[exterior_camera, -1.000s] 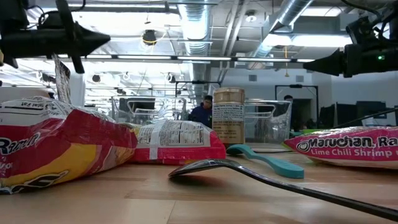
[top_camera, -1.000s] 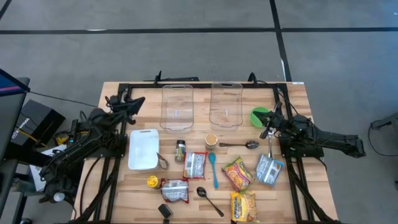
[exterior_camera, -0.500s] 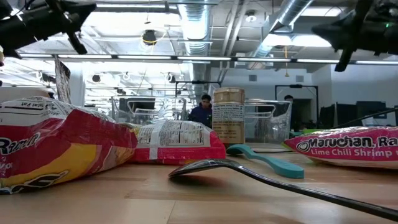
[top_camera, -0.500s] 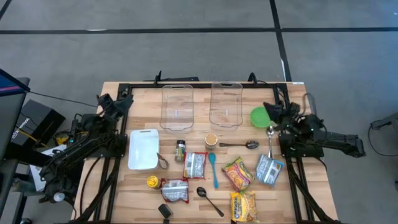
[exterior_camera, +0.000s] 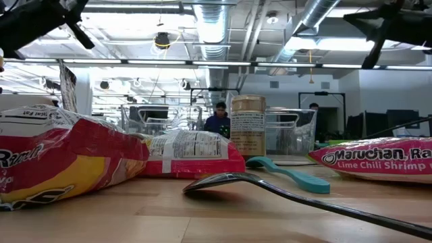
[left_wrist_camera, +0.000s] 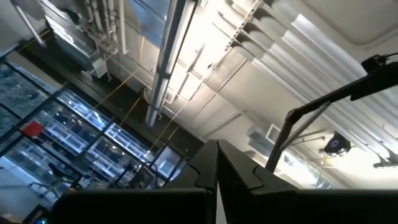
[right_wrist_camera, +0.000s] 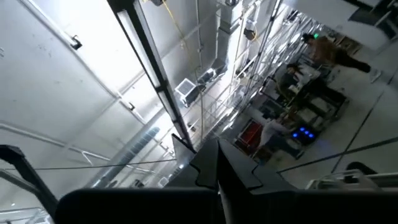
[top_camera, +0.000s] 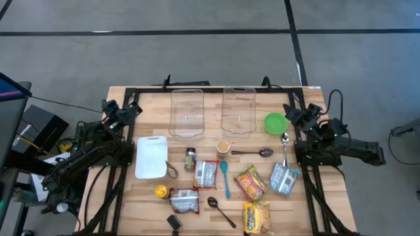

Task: Pick & Place Food Item
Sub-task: Put the top black spoon into the white bin

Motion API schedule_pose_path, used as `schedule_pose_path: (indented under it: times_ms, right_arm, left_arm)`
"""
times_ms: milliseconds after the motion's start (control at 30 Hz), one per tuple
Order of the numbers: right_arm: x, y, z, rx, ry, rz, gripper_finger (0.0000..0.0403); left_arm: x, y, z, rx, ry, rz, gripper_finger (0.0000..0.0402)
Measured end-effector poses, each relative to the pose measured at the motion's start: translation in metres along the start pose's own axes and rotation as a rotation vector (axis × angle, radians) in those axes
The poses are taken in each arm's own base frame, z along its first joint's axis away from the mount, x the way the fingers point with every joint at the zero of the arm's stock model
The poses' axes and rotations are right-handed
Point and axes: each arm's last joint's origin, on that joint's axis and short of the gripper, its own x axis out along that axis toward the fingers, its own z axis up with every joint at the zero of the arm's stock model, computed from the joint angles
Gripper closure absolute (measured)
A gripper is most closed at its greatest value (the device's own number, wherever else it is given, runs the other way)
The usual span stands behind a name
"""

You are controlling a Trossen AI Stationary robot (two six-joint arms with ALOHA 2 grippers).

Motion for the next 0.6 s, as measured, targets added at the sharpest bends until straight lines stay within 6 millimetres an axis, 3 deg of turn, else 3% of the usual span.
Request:
schedule_pose_path:
  times_ms: [600]
  right_arm:
    - [0.001, 0.044, 0.039, -0.167, 0.353, -0.382, 0.0403]
  left_arm:
    - [0.000, 0.000, 0.000, 0.004, -0.005, -0.003, 0.0402]
